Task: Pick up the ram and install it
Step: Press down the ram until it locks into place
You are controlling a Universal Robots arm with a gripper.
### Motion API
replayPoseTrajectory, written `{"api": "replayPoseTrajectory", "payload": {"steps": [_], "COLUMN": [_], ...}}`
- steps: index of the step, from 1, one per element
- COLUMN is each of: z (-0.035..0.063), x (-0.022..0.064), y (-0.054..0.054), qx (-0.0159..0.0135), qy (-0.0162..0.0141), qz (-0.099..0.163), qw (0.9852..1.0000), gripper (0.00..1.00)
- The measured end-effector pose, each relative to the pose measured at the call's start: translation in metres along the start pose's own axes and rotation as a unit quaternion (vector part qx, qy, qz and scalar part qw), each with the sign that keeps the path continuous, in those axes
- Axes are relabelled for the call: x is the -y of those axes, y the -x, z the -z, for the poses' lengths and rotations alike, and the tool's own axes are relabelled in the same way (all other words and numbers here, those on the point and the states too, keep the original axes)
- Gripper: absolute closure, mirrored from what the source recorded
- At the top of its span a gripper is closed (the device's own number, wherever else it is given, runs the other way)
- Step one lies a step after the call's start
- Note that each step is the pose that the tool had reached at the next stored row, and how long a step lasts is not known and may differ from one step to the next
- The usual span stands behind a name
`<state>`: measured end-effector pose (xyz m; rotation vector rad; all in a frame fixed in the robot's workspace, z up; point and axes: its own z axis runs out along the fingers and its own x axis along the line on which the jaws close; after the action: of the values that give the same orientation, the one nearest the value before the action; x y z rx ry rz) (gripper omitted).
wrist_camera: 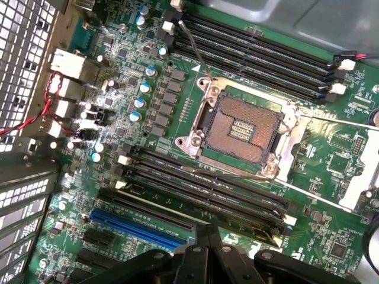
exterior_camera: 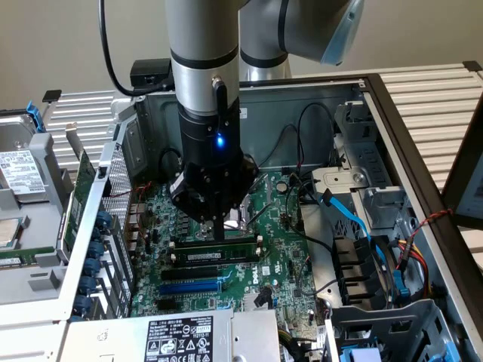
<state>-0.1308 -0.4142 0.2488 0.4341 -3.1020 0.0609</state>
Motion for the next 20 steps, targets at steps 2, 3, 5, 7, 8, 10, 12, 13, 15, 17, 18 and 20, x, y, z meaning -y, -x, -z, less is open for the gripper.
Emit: {"api": "replayPoseTrajectory", "payload": {"steps": [2, 3, 5, 7, 8, 10, 12, 13, 15, 17, 18, 20], "z": [0.0000, 0.0000, 0.0000, 0.0000, 0.0000, 0.0000, 0.0000, 0.0000, 0.0000, -0.0001, -0.0001, 0.0000], "x": [0.0000, 0.0000, 0.0000, 0.0000, 0.0000, 0.0000, 0.0000, 0.0000, 0.0000, -0.0001, -0.0001, 0.0000], "y": [0.0000, 0.0000, 0.0000, 0.0000, 0.0000, 0.0000, 0.0000, 0.0000, 0.0000, 0.0001, 0.0001, 0.0000], "qx": [-0.0001, -0.0001, -0.0001, 0.0002, 0.0006, 0.0016, 0.0027, 0.0034, 0.0048, 0.0064, 0.0071, 0.0081], "qy": [-0.0001, -0.0002, -0.0009, -0.0015, -0.0019, -0.0025, -0.0034, -0.0040, -0.0053, -0.0073, -0.0089, -0.0128], "qz": [-0.011, -0.017, -0.028, -0.038, -0.043, -0.052, -0.061, -0.066, -0.075, -0.083, -0.087, -0.093], "qw": [0.9999, 0.9999, 0.9996, 0.9993, 0.9991, 0.9986, 0.9981, 0.9978, 0.9972, 0.9965, 0.9961, 0.9955], "gripper": [0.89, 0.89, 0.89, 0.89, 0.89, 0.89, 0.89, 0.89, 0.89, 0.89, 0.89, 0.89]}}
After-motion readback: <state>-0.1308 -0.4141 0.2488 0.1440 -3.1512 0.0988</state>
